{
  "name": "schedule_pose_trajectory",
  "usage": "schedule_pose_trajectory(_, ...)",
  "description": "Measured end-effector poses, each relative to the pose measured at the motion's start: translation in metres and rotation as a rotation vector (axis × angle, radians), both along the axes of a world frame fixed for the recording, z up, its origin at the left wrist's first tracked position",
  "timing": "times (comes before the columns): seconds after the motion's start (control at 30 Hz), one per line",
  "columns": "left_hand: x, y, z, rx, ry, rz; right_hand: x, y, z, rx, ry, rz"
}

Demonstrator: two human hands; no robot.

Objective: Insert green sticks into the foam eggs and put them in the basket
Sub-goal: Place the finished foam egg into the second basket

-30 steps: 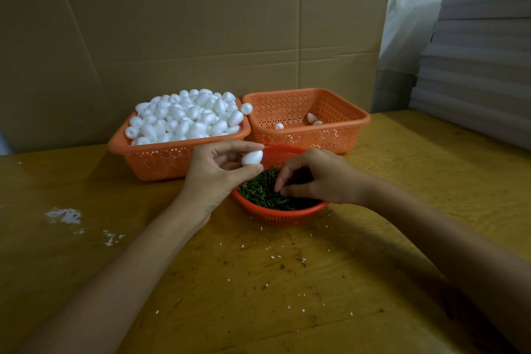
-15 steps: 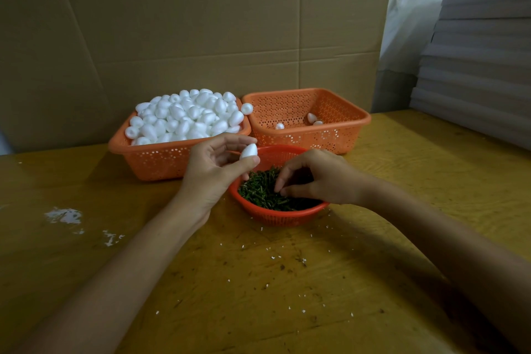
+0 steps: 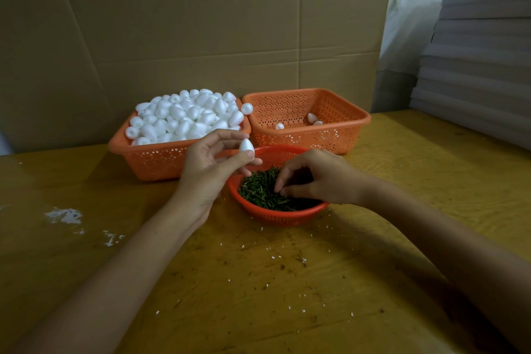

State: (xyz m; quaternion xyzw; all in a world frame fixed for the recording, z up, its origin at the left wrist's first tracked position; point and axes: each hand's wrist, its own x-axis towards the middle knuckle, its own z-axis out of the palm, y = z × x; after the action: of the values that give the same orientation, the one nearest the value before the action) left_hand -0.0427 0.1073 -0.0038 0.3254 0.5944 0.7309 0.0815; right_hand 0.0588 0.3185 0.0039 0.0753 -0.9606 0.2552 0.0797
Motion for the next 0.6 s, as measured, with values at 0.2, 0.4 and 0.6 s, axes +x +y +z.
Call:
schedule_pose_trajectory(0.2,0.0005,0.0004,0.0002,0.029,-0.020,-0.032,-0.0010,0.0000,-0.0003,0.001,0.000,0.003)
schedule_pose_trajectory(0.4,-0.0001,0.0007,0.0000,0.031,0.002,-0.067,-0.0008,0.0003,-0.0007,0.011,0.004,-0.007)
schedule_pose_trajectory(0.6,-0.0002,0.0000,-0.0005,0.025,0.006,-0.073,0.0000,-0.0003,0.0000,0.009,0.005,-0.006)
